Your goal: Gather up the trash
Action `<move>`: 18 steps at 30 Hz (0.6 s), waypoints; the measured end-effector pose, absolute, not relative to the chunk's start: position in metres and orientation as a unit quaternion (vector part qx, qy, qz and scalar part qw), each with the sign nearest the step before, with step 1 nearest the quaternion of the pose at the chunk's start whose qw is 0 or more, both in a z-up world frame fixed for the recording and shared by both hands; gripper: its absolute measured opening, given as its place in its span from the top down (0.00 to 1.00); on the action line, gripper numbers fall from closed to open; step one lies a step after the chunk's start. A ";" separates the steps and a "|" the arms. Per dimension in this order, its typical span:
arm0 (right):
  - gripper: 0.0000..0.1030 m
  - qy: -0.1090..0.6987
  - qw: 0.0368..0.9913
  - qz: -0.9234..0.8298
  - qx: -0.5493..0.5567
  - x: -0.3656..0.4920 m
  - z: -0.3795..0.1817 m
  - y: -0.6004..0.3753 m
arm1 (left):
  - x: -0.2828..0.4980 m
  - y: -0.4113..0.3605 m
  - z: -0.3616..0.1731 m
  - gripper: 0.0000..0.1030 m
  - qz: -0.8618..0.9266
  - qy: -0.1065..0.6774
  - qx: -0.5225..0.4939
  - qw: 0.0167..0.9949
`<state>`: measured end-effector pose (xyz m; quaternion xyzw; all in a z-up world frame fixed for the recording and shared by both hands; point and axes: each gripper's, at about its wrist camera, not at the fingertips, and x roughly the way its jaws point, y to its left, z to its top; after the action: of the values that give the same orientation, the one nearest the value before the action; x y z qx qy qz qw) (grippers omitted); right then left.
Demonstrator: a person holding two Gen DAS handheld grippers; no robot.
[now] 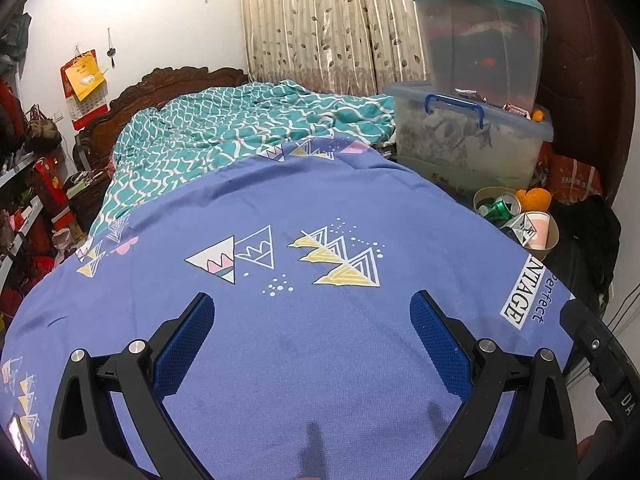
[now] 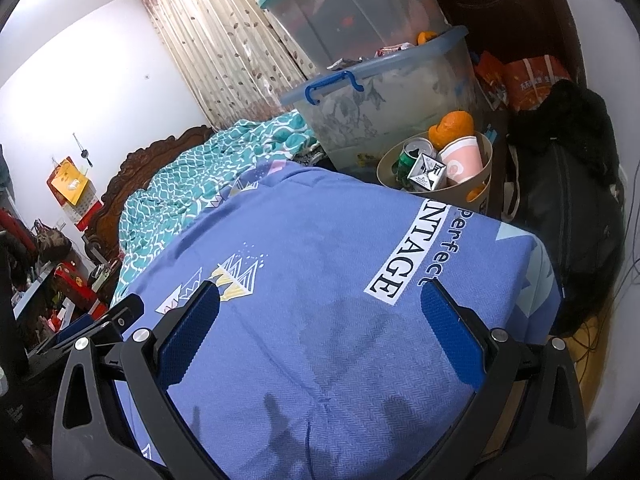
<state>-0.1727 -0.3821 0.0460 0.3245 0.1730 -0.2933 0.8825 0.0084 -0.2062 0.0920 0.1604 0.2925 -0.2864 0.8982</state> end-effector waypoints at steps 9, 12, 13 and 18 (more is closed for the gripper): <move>0.03 0.175 0.880 -0.293 0.330 -0.172 0.045 -0.385 | 0.007 -0.208 0.089 0.08 -0.288 0.292 0.165 0.897; 0.03 0.174 0.881 -0.293 0.329 -0.172 0.044 -0.386 | 0.008 -0.207 0.088 0.08 -0.287 0.292 0.166 0.897; 0.03 0.174 0.881 -0.293 0.329 -0.172 0.043 -0.386 | 0.007 -0.208 0.088 0.08 -0.287 0.292 0.165 0.897; 0.03 0.175 0.880 -0.293 0.330 -0.172 0.042 -0.386 | 0.007 -0.208 0.087 0.08 -0.287 0.293 0.166 0.897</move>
<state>-0.1724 -0.3860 0.0421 0.3298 0.1746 -0.2926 0.8804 0.0068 -0.2080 0.0874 0.1661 0.2926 -0.2873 0.8968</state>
